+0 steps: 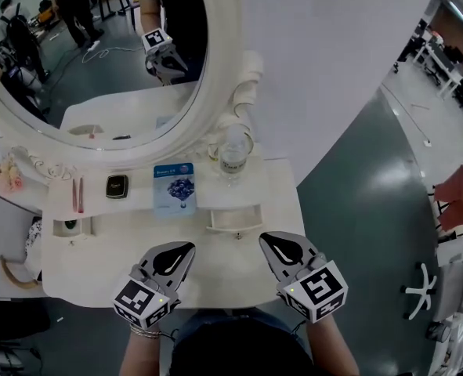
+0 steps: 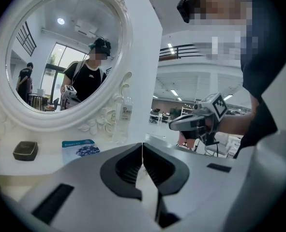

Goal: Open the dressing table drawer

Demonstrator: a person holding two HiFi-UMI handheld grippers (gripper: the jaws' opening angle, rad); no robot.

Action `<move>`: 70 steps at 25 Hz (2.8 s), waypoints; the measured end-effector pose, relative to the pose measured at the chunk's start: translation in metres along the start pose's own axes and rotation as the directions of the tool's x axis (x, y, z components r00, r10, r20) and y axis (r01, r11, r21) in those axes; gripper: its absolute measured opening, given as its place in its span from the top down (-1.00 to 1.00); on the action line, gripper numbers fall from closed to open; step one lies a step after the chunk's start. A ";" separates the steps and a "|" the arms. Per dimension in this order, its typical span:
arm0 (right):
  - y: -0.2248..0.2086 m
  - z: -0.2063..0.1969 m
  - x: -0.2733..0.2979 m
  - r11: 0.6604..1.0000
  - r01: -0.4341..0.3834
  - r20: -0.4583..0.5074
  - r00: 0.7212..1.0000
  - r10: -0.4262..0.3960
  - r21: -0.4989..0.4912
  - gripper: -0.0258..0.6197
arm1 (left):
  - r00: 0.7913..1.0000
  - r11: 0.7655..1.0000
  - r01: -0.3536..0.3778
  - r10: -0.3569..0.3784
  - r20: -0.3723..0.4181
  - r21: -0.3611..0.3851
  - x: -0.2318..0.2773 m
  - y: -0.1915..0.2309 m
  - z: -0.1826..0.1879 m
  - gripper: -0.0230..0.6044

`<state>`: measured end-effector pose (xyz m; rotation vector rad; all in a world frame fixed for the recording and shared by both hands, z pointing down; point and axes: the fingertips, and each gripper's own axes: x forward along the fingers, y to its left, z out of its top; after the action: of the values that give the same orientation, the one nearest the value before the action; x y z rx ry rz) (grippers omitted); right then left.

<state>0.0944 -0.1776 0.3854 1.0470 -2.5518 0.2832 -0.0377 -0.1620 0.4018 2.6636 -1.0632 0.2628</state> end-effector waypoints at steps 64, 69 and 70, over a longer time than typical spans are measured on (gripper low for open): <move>-0.046 0.126 -0.060 0.974 0.191 0.269 0.951 -0.153 -0.120 0.87 | 0.977 0.983 -0.135 0.112 0.180 0.124 -0.021 0.024 0.125 0.87; -0.045 0.126 -0.060 0.976 0.193 0.277 0.948 -0.157 -0.105 0.87 | 0.976 0.984 -0.140 0.118 0.184 0.113 -0.024 0.025 0.125 0.87; -0.045 0.126 -0.061 0.976 0.194 0.279 0.947 -0.159 -0.103 0.86 | 0.975 0.984 -0.141 0.119 0.185 0.110 -0.025 0.026 0.125 0.87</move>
<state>0.1337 -0.2108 0.2480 1.3326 -2.6419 -0.0780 -0.0645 -0.2021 0.2810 2.7722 -1.3196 0.1197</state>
